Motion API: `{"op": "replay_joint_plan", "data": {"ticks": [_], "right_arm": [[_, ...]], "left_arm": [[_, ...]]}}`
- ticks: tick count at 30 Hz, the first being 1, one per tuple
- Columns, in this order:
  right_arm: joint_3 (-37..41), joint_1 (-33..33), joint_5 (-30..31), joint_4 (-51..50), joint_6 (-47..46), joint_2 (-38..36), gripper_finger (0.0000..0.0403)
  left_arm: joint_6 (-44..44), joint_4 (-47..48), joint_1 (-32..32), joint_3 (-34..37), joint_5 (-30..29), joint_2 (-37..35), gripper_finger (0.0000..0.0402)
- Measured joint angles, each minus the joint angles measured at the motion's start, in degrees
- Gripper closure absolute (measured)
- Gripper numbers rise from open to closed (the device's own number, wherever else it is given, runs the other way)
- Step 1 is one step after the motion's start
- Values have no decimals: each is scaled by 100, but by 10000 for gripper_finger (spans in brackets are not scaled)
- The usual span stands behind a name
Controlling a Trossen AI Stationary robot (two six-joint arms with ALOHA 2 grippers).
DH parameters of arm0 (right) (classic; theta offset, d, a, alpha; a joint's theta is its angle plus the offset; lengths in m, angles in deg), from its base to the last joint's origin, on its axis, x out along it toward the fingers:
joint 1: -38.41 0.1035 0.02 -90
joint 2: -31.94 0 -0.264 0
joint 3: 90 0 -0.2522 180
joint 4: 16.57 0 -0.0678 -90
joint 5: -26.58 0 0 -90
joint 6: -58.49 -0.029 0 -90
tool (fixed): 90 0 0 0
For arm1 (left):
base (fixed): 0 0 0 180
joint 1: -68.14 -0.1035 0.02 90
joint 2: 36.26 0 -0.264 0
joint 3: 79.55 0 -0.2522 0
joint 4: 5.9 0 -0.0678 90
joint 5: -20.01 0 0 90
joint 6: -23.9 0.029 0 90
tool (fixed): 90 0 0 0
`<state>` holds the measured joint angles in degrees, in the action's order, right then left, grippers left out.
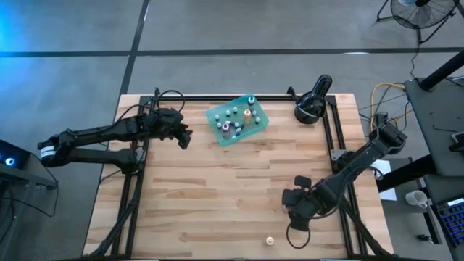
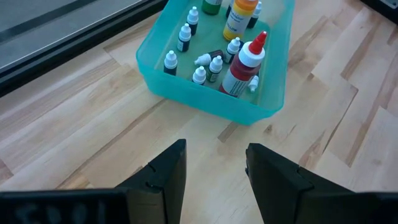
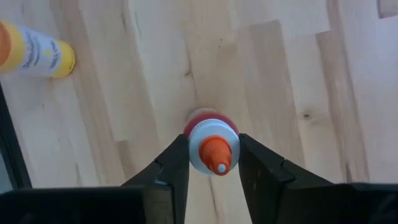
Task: Pick & Place food coloring
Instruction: Put the orange big food coloring into the green bin
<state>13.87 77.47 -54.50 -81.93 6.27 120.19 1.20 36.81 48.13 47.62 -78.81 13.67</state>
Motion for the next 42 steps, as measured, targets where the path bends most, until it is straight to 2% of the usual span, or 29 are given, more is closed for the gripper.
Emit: {"op": "replay_joint_plan", "data": {"ticks": [4, 8, 10, 12, 14, 19, 25, 29, 34, 42], "right_arm": [[0, -195, 234, -70, -157, -17, 301], [0, -554, 1242, -436, -654, -230, 301], [0, -908, 1795, -582, -600, -322, 301], [-1, -1459, 2023, -486, -262, -387, 301], [-81, -2188, 1901, -447, 134, -411, 301], [-804, -3962, 1012, -285, 1241, -173, 302], [-2350, -5127, 914, -396, 2081, 437, 303], [-3324, -5574, 820, -818, 2508, 1201, 303], [-4426, -5739, 299, -1729, 2763, 2264, 303], [-5456, -5753, 162, -2096, 3166, 3197, 303]], "left_arm": [[0, 0, 2, 0, -2, 0, 262], [0, 0, 1, 0, 0, 0, 262], [0, 0, 0, 0, -1, 0, 262], [-1, 0, 0, 0, 0, 0, 262], [0, -2, 0, 0, 0, 0, 262], [-22, 0, 0, 0, 54, -2, 262], [-252, 50, 0, 0, 108, -2, 262], [-331, 122, 0, 0, 172, -2, 262], [-435, 354, 2, 0, 407, -4, 262], [-638, 695, 2, 0, 433, -13, 262]]}}
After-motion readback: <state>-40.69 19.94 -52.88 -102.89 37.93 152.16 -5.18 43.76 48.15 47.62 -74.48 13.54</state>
